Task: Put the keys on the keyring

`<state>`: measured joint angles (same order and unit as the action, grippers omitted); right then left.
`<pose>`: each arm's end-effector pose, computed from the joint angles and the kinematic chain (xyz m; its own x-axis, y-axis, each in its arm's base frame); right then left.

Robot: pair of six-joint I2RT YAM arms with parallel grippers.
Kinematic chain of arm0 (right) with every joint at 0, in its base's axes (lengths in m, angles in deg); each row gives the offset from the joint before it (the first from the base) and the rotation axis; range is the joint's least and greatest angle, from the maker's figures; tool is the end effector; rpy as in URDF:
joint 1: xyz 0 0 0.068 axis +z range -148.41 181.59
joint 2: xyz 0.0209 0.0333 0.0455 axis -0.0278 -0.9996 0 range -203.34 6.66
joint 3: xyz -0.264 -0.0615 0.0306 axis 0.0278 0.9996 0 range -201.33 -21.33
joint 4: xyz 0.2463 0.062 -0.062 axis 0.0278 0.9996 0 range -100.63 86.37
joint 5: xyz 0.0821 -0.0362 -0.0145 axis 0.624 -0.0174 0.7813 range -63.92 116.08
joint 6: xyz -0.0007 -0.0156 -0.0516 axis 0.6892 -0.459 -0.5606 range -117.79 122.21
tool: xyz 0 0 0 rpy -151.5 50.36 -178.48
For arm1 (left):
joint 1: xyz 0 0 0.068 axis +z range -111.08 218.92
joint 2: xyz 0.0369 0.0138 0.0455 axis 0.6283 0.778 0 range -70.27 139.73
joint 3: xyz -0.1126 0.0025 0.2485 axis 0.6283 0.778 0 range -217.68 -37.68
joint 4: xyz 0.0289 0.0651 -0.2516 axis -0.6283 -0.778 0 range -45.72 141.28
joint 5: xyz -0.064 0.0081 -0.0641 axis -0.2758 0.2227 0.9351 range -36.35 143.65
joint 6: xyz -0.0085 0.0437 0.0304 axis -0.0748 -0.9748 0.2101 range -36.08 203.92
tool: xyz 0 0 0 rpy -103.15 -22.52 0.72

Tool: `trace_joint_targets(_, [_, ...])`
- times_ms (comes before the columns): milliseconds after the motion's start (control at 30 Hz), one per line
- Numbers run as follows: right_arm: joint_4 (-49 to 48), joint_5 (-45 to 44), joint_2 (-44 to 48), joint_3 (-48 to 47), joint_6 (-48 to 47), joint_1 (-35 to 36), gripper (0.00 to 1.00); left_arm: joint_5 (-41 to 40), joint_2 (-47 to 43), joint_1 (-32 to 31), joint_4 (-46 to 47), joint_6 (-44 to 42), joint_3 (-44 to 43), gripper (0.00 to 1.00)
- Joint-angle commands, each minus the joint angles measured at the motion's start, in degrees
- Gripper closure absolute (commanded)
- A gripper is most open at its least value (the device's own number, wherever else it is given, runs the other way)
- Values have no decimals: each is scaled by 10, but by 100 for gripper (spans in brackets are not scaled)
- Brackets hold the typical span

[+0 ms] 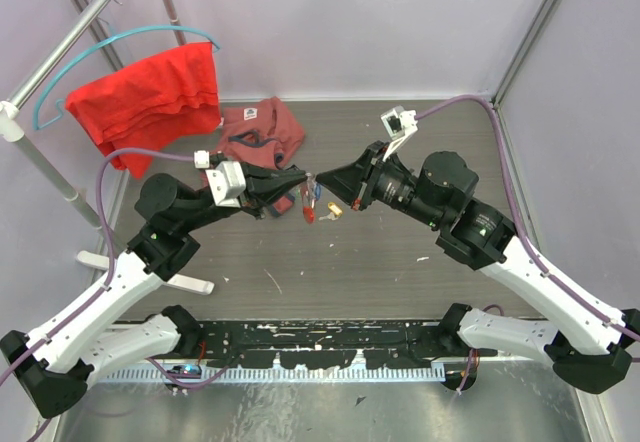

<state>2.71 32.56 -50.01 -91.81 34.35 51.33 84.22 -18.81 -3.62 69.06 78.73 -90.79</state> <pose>0.1312 0.1612 0.4517 -0.4377 0.3011 -0.8472 -0.7066 0.4676 0.5312 0.1332 -0.1468 0.4218 0.3285 -0.1959 -0.9240 0.9096 0.3291 0.2536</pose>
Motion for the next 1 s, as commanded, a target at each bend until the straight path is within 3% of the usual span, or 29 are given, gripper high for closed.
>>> trace_joint_targets(0, [-44,-3,-1,9,18,-2,94,-8,-14,-2,43,5,6,100])
trace_joint_targets(200, [-64,-2,-2,25,29,-2,90,-6,-13,-1,45,6,7,100])
trace_joint_targets(367, [-72,-12,9,23,-5,-2,77,-6,-13,-2,46,6,7,100])
trace_joint_targets(533, [-85,-10,38,19,-130,-2,69,4,-13,-2,49,12,5,100])
trace_joint_targets(733, [-39,153,44,-23,-352,-2,68,60,-10,-2,71,37,-5,100])
trace_joint_targets(967, [-1,214,42,-54,-411,-2,68,111,1,-2,155,108,-1,100])
